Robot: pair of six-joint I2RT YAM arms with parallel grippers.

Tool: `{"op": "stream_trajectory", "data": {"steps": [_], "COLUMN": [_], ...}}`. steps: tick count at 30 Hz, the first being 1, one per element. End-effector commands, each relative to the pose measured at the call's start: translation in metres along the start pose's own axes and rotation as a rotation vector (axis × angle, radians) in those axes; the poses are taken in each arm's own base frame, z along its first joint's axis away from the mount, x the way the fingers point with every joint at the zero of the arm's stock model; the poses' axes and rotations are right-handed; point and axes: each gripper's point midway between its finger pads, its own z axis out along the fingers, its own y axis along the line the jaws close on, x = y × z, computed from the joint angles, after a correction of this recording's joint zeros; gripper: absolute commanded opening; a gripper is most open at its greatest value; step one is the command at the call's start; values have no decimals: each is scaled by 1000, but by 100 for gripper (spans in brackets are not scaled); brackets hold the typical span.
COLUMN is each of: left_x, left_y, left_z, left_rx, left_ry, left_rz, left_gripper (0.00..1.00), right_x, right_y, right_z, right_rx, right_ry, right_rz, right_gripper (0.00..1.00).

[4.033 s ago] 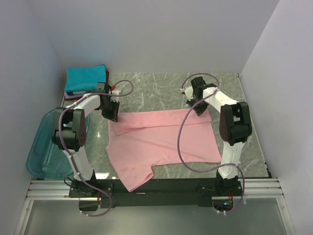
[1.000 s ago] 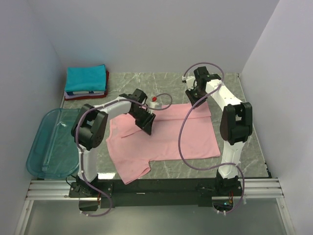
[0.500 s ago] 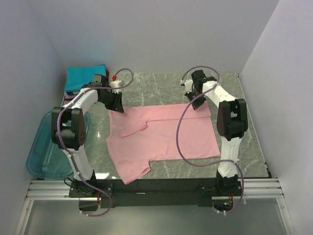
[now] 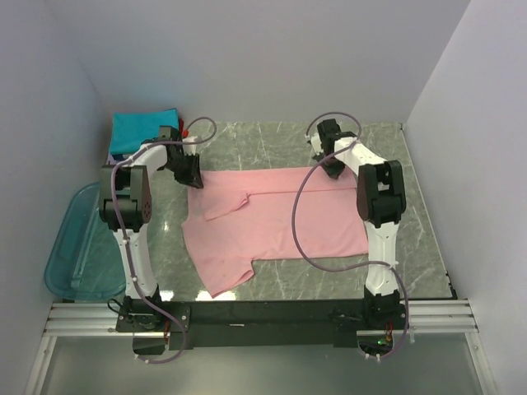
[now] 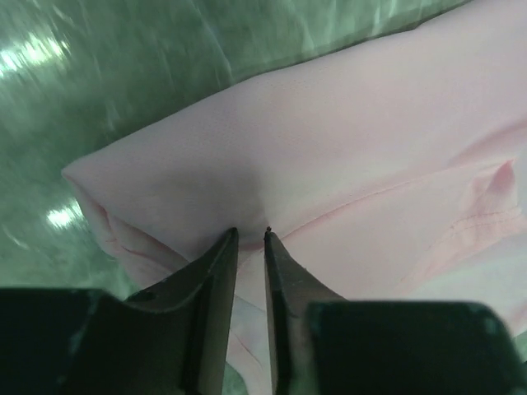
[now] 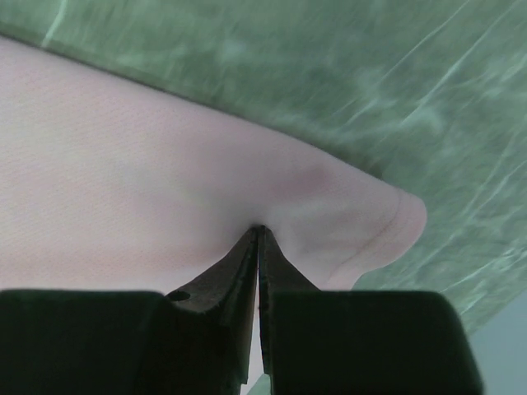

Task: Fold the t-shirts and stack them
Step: Fold the tshirt

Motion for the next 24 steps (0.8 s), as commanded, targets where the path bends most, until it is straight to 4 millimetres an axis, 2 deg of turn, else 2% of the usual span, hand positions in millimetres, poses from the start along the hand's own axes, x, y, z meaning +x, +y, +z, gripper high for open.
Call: {"op": "stream_trajectory", "data": {"steps": [1,3,5,6,7,8,9,10,11,12,13,14,15,16,17,18,20,21,22,24], "left_x": [-19,-30,-46,-49,-54,-54,-51,-46,-39,-30,-16,-6,3,24,35,46,82,92,110,135], "left_y": [12,-1,-14,-22,-34,-39,-48,-58,-65,-71,-87,-93,-97,-106,-110,-111,-115,-115,-118,-114], "left_z": [5,-5,-32,-43,-66,-78,-88,-109,-118,-127,-144,-152,-158,-169,-174,-177,-181,-181,-178,-172], "left_rx": [-21,25,42,67,77,88,114,114,133,146,182,199,202,216,220,219,234,232,241,219], "left_ry": [-26,-57,-124,-140,-185,-202,-214,-245,-255,-259,-282,-289,-298,-299,-297,-291,-237,-220,-189,-103], "left_rz": [-6,14,72,121,165,196,253,294,326,391,436,474,544,574,603,665,700,756,780,822], "left_gripper": [28,33,41,45,52,55,58,63,66,70,84,90,94,98,99,99,97,96,93,91], "right_x": [-26,-43,-53,-59,-58,-55,-54,-42,-36,-26,-11,3,11,31,49,60,95,110,134,153], "right_y": [-26,-37,-35,-40,-29,-26,-31,-22,-13,-13,-4,5,6,18,27,32,52,56,67,72], "right_z": [11,-3,-23,-52,-63,-78,-113,-120,-132,-158,-161,-168,-188,-185,-189,-201,-195,-202,-191,-191], "right_rx": [100,118,77,77,9,-9,0,-31,-73,-78,-105,-149,-143,-177,-210,-218,-279,-280,-308,-284], "right_ry": [-56,-101,-152,-202,-228,-244,-300,-293,-307,-328,-308,-293,-326,-289,-263,-279,-213,-212,-160,-159], "right_rz": [20,33,27,31,14,2,-14,-39,-69,-107,-136,-178,-195,-226,-283,-303,-359,-397,-425,-484], "right_gripper": [10,13,18,28,35,43,57,64,76,84,85,86,87,87,87,87,85,84,81,75]}}
